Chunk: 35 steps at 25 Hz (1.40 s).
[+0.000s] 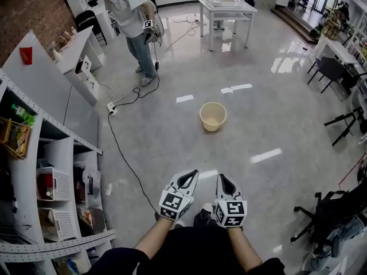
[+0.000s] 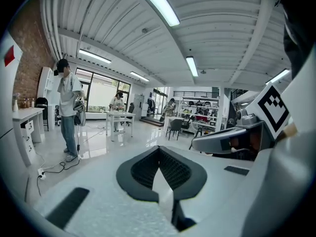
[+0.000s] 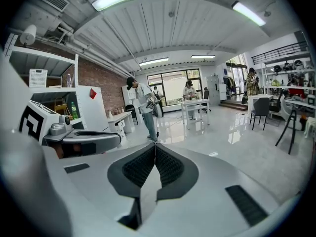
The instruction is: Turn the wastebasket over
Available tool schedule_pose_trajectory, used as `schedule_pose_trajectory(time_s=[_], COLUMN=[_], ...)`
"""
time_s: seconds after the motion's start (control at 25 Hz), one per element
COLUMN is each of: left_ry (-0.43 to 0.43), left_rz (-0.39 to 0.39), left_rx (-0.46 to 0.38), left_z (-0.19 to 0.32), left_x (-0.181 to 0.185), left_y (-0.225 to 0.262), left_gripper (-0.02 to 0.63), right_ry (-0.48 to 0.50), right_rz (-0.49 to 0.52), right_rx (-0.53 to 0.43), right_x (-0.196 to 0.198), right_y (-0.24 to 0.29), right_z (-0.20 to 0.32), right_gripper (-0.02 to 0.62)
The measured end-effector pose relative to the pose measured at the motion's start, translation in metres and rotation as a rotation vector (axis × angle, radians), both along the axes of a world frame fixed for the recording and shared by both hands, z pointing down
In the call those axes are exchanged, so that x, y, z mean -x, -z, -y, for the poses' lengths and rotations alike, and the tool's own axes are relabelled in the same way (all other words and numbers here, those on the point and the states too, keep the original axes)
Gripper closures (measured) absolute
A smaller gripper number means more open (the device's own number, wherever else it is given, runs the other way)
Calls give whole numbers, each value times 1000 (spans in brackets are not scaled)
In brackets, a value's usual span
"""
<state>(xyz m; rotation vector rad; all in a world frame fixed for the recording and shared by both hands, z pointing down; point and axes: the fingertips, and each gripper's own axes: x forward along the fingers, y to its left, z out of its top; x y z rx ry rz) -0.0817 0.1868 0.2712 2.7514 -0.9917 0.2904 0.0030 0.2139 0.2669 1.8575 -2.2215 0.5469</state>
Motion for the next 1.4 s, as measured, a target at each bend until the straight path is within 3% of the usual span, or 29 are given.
schedule_pose_trajectory(time_s=[0.56,1.04,1.4], left_ry=[18,11,-6], left_rz=[13,11,-8], left_rx=[1,22,36], left_z=[35,47,105], left_x=[-70,-82,-100], left_y=[0,-10,-12], left_gripper=[598,598,598], right_ry=[27,17,-1], right_rz=[7,15,-2], right_rx=[10,29,47], right_x=[-62,-73,-86], right_y=[-9,-19,-23], right_z=[34,43,94], right_gripper=[584,584,584])
